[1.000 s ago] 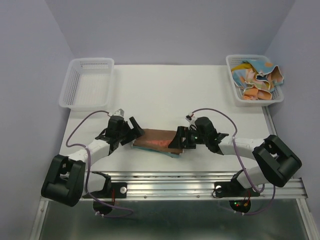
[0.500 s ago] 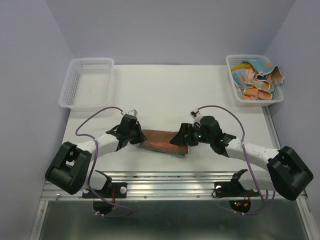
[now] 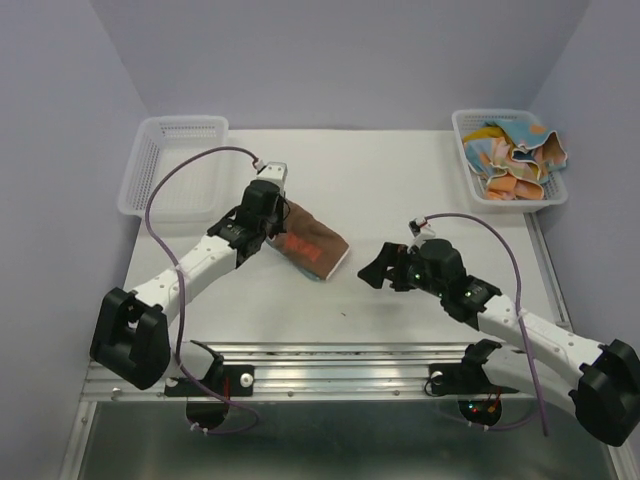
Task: Fold and stack the towels
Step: Neatly place the folded towel into the bin
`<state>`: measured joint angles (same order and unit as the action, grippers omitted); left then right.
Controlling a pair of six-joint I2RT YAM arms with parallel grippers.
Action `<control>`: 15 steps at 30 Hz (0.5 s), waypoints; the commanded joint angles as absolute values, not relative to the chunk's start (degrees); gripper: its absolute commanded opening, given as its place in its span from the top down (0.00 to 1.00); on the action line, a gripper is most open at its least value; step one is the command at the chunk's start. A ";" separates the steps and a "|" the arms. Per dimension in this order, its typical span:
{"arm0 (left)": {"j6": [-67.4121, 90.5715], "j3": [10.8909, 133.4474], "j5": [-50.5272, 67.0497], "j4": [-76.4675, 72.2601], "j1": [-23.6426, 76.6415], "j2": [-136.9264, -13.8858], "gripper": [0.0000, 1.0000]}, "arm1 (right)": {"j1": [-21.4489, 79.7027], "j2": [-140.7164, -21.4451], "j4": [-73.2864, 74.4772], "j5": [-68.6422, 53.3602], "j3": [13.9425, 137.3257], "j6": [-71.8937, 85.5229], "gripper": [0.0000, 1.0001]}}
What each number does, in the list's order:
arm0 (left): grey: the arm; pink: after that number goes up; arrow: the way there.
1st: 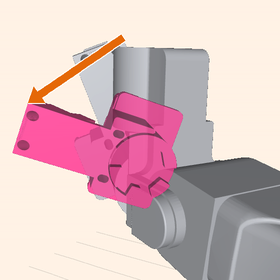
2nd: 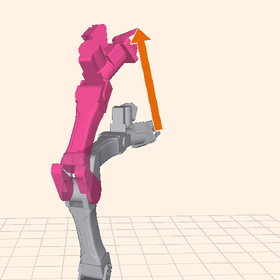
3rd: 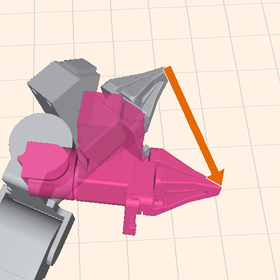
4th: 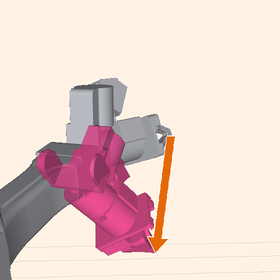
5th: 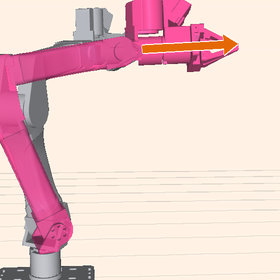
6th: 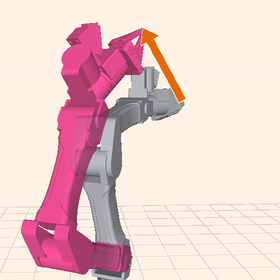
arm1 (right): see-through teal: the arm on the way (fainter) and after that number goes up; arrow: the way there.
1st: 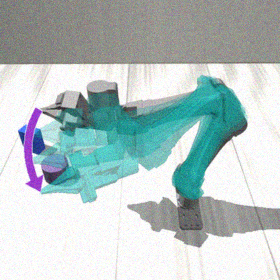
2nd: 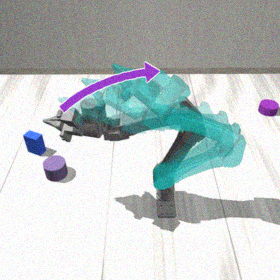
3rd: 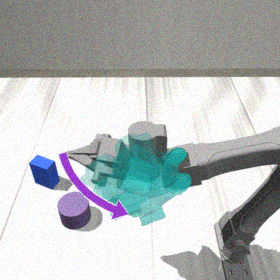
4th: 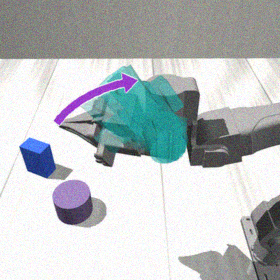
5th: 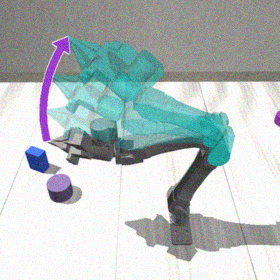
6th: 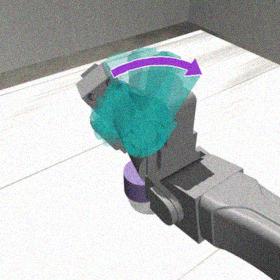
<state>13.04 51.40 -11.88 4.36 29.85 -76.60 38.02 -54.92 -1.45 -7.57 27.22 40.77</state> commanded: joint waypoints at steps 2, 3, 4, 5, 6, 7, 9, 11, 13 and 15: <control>-9.20 58.69 -13.27 5.36 29.53 -76.63 1.00 | 38.58 -52.65 1.23 -1.76 25.75 40.43 0.00; -13.93 59.67 -13.79 5.36 29.44 -77.42 1.00 | 38.58 -52.82 1.23 -1.76 25.58 40.52 0.00; -15.37 60.72 -15.54 4.93 29.18 -78.30 1.00 | 38.67 -53.00 1.32 -1.84 25.66 40.52 0.00; -16.95 63.34 -15.73 4.75 28.66 -80.75 1.00 | 38.58 -53.26 1.06 -1.93 25.49 40.60 0.00; -19.57 65.20 -14.95 5.44 27.35 -82.34 1.00 | 38.58 -53.52 0.53 -2.11 25.23 40.69 0.00; -20.82 67.65 -12.85 9.19 26.46 -86.36 1.00 | 38.58 -53.96 -1.30 -1.76 24.70 41.04 0.00; -22.93 75.47 -12.13 13.25 24.10 -90.59 1.00 | 38.58 -54.23 -2.11 -1.41 24.52 41.13 0.00; -25.12 81.70 -11.17 17.31 22.60 -95.44 1.00 | 38.58 -54.05 -1.41 -0.44 24.96 40.96 0.00; -30.37 85.67 -8.98 17.75 20.67 -97.90 1.00 | 38.58 -53.27 -0.97 1.56 24.70 40.78 0.00; -33.47 88.13 -8.52 18.10 19.78 -98.87 1.00 | 38.58 -52.74 -0.27 3.33 24.78 40.43 0.00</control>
